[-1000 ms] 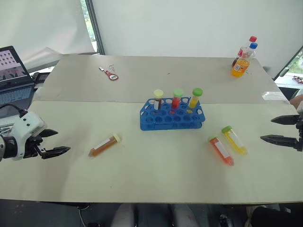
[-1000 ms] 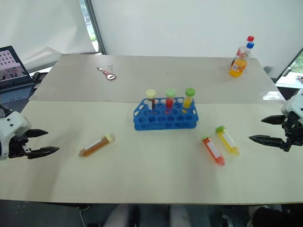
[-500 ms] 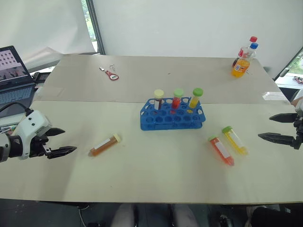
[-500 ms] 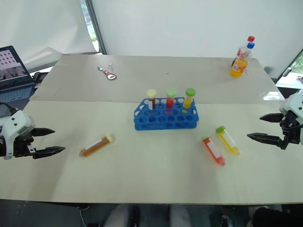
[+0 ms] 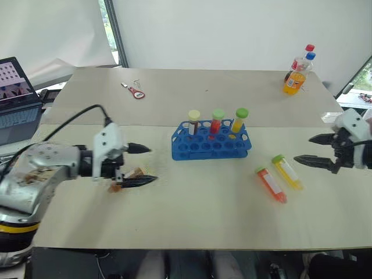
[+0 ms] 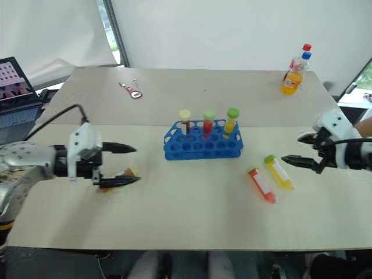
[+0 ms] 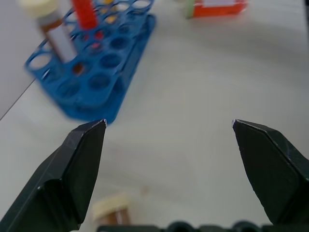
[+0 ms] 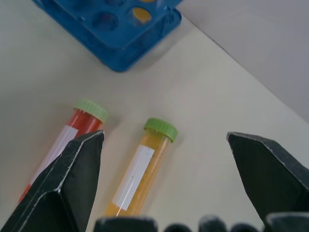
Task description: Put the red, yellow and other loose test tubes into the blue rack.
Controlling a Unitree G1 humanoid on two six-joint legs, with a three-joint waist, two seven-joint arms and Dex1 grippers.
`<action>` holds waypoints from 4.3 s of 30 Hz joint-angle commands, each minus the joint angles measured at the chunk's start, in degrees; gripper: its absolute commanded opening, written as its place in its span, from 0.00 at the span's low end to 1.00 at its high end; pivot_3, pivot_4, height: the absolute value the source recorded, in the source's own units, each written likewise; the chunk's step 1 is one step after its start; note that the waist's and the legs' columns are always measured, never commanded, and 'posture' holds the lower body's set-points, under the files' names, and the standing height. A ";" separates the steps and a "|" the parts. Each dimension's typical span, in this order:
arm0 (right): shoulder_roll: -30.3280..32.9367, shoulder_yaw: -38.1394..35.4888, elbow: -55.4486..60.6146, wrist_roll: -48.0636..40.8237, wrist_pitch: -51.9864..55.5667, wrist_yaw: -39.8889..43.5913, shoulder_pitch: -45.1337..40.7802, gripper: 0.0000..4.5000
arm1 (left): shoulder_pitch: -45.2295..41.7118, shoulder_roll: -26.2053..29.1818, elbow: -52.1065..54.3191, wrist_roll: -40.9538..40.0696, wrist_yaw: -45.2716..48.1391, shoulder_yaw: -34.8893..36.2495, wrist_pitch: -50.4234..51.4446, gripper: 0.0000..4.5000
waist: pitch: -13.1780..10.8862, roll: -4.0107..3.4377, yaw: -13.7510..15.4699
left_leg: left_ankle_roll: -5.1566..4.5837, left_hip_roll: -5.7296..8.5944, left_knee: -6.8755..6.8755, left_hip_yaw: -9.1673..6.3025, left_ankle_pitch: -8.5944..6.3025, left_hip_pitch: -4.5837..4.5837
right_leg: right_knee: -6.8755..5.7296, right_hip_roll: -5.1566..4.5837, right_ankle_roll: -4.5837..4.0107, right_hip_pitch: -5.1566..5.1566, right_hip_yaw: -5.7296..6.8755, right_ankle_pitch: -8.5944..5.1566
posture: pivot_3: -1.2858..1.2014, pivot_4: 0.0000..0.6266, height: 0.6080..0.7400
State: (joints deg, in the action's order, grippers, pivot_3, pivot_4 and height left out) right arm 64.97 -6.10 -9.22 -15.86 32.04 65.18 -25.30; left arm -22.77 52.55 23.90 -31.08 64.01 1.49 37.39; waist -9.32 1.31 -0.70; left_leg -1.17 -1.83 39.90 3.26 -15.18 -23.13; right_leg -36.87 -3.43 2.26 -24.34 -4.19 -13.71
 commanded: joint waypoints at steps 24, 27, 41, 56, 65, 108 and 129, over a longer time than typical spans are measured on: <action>-11.02 17.97 -17.92 11.30 20.27 -7.01 -17.34 0.44 | -12.64 -12.84 -3.90 9.56 6.88 -17.38 -13.96 1.00 | 0.00 0.01 -0.02 | -0.01 0.04 0.04 -0.09 0.00 -0.11 | 0.10 0.02 0.02 -0.01 0.01 0.01 | 0.52 0.24 1.00; -11.36 17.63 -18.15 11.55 20.04 -7.34 -17.22 0.23 | -12.19 -12.56 -3.96 9.55 6.98 -17.07 -13.95 1.00 | 0.00 0.01 -0.01 | -0.01 0.04 0.05 -0.11 0.00 -0.09 | 0.10 0.02 0.02 0.02 0.02 0.01 | 0.52 0.24 1.00; -7.28 -0.59 6.40 2.00 25.99 -10.21 -9.90 0.22 | -9.43 -12.23 -4.45 7.12 4.67 -12.98 -10.80 1.00 | 0.00 -0.01 0.15 | -0.02 0.03 0.05 -0.23 0.00 -0.16 | 0.09 0.02 0.02 -0.01 0.07 0.01 | 0.52 0.24 1.00; -45.56 -5.51 24.30 4.29 -10.15 -38.52 2.01 0.22 | -2.83 -15.34 -3.75 0.89 0.72 -5.49 -10.06 1.00 | 0.02 0.03 0.05 | 0.08 0.10 0.10 -0.69 0.06 -0.12 | -0.06 0.01 0.03 0.06 0.15 0.01 | 0.52 0.24 1.00; -48.82 -1.36 10.22 8.97 -25.61 -42.87 -0.69 0.22 | -3.80 -14.55 -1.92 -1.18 0.16 -6.03 -6.25 1.00 | 0.02 0.02 -0.39 | 0.08 0.08 -0.01 -0.53 0.06 -0.09 | -0.05 0.03 0.01 0.03 0.14 0.01 | 0.52 0.24 1.00; -64.47 1.49 -2.49 13.46 -43.39 -64.05 1.84 0.22 | -7.54 -21.93 -0.15 -4.95 -14.41 -5.72 2.99 1.00 | 0.03 0.01 -1.83 | 0.10 0.05 -0.10 -1.03 0.06 -0.03 | -0.20 0.03 -0.02 0.04 0.13 0.03 | 0.52 0.24 1.00; -35.17 -5.89 40.60 -3.28 3.90 -42.34 18.21 0.99 | -5.67 -18.77 -3.29 1.41 -13.16 -8.01 -1.64 1.00 | 0.02 0.01 -1.17 | 0.09 0.11 -0.08 -1.05 0.06 -0.10 | 0.08 0.01 0.00 0.08 0.13 0.02 | 0.52 0.24 1.00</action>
State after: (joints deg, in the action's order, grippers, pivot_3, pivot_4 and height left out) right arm 26.42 -7.92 26.04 -15.06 30.14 19.78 -5.77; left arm -28.33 32.34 20.83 -31.03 48.76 -6.53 38.17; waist -9.30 1.32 -1.87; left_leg -1.08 -1.71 39.83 2.23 -15.12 -23.21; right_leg -36.79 -3.41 2.26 -24.25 -4.07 -13.69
